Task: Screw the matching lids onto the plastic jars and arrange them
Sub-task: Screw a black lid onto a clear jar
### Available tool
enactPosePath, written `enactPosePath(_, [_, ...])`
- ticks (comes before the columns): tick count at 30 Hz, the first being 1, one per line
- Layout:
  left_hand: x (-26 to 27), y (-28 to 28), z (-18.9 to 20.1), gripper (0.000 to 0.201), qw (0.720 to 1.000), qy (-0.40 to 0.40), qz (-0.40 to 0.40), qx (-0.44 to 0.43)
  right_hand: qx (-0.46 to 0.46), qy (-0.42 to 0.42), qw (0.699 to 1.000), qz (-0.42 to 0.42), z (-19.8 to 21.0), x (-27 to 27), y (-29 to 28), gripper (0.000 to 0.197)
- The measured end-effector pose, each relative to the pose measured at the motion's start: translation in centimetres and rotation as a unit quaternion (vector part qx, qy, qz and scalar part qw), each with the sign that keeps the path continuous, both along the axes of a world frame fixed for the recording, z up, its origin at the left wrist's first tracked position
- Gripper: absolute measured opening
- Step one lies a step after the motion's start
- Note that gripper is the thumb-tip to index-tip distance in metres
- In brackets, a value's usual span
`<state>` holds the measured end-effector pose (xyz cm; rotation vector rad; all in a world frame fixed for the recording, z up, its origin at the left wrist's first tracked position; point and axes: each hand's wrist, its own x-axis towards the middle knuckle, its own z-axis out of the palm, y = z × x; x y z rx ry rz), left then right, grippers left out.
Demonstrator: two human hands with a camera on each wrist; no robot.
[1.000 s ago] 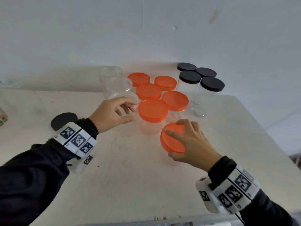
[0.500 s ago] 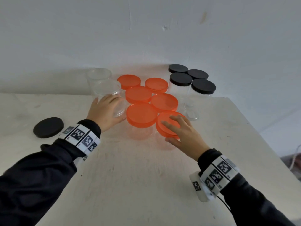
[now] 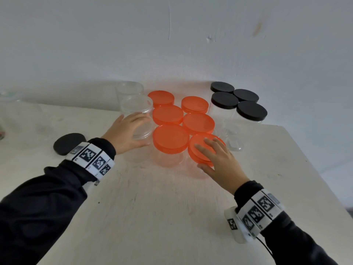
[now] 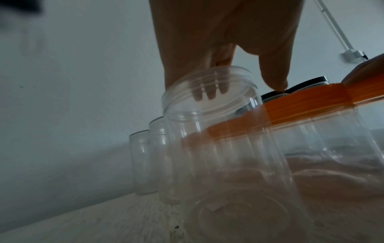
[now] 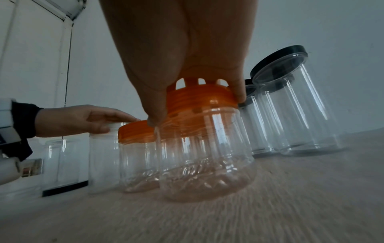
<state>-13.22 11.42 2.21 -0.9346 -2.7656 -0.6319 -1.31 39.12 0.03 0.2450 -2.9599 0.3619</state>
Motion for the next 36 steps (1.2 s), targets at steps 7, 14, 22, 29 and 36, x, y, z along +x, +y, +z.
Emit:
enactPosePath(7, [3.5, -5.1, 1.5, 0.045, 0.988, 0.052, 0.087, 0.116, 0.024, 0.005, 1.0, -0.017, -0.3, -0.5, -0.8, 0.054])
enactPosePath(14, [6.1, -13.2, -0.9, 0.04, 0.972, -0.107, 0.208, -0.009, 0.055, 0.026, 0.998, -0.032, -0.6, -0.5, -1.5, 0.055])
enactPosePath(22, [8.5, -18.3, -3.4, 0.098, 0.875, -0.325, 0.267, -0.242, 0.059, 0.025, 0.997, -0.038, -0.4, -0.4, -1.6, 0.055])
enactPosePath(29, [9.8, -18.8, -3.4, 0.08, 0.893, -0.298, 0.27, -0.201, 0.089, -0.022, 0.994, -0.062, 0.4, -0.1, -2.4, 0.06])
enactPosePath(36, [10.9, -21.3, -2.0, 0.074, 0.943, -0.205, 0.255, -0.056, 0.024, 0.124, 0.992, 0.008, 2.4, 0.3, -6.9, 0.047])
